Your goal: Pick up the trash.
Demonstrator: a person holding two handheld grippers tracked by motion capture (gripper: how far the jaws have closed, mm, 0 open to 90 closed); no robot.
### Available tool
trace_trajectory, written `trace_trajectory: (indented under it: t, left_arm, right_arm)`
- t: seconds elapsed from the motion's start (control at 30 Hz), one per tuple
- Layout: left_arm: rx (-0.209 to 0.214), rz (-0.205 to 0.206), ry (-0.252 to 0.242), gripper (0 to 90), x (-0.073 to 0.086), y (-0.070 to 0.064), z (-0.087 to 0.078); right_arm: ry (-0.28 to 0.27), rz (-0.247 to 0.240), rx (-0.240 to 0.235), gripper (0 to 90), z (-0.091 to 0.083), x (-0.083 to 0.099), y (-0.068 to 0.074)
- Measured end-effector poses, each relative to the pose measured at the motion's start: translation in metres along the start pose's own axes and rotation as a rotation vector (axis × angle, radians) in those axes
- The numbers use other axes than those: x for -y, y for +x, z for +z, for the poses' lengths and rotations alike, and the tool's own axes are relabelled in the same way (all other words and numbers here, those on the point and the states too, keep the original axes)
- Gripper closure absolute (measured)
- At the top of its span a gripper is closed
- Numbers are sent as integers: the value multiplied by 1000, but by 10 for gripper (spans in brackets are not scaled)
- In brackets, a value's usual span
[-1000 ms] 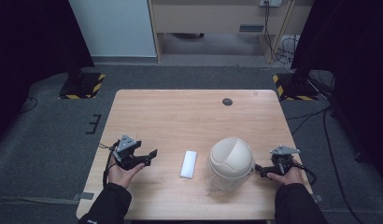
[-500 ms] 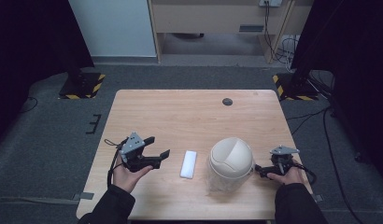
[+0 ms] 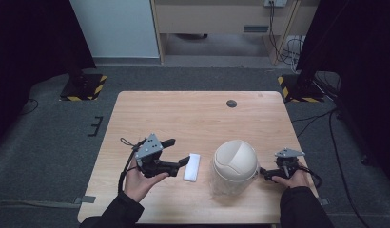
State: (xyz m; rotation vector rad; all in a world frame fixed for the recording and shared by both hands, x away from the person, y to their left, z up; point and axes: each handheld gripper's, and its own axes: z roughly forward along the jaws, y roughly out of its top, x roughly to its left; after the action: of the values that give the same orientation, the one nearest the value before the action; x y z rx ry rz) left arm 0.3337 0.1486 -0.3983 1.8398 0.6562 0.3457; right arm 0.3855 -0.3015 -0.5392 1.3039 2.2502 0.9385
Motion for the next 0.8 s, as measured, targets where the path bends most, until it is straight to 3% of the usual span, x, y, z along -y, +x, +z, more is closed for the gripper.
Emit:
trace_trajectory:
  t: [0.03,0.27,0.5,0.8]
  left_arm:
    - [23,11,9,181,-2,-5,4]
    - [73,28,29,181,-7,-16,18]
    - [149,58,65,187,-13,-32,46]
    - [207,57,89,204,-17,-45,67]
  right_arm:
    - [1,0,-2,7,0,0,0]
    - [0,-1,-1,8,0,0,0]
    - [-1,-1,0,8,0,0,0]
    - [0,-1,-1,8,0,0,0]
